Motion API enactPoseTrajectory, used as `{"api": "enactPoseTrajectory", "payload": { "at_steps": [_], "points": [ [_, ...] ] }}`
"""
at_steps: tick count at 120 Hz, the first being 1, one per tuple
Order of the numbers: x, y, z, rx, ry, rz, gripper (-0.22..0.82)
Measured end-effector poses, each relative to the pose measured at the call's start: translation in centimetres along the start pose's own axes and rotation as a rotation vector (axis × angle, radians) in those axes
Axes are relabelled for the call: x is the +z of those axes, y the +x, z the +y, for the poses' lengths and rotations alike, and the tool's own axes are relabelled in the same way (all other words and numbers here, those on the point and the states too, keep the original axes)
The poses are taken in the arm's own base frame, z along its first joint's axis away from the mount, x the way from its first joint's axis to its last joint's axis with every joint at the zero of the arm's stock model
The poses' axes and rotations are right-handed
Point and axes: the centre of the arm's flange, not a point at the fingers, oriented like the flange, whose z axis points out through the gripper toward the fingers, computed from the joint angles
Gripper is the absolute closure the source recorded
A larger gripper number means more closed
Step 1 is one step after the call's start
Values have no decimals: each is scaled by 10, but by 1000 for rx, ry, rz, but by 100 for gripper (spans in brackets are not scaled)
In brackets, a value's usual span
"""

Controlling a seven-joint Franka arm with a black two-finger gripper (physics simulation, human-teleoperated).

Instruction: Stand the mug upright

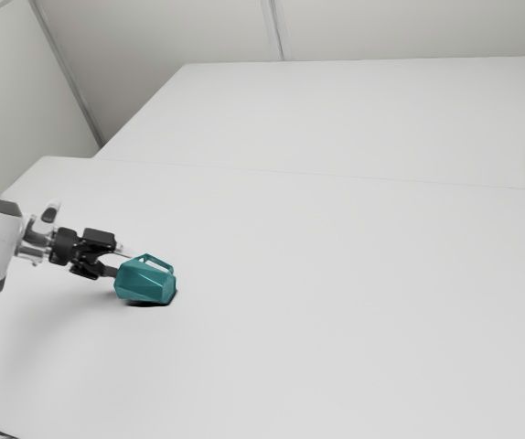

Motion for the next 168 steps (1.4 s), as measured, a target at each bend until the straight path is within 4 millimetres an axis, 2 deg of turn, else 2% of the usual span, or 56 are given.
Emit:
{"api": "enactPoseTrajectory", "payload": {
  "at_steps": [28, 44, 90, 111, 135, 152, 168],
  "points": [
    [24, -1, -3, 11, -41, -12, 0],
    [29, 1, 1, 28, -54, -9, 4],
    [30, 2, 0, 55, -57, 6, 57],
    [34, 5, 7, 79, -56, 0, 70],
    [34, 30, 43, 182, -49, -10, 75],
    [34, 59, 90, 319, 26, -107, 77],
    [40, 73, 135, 409, 137, -229, 78]
  ]
}}
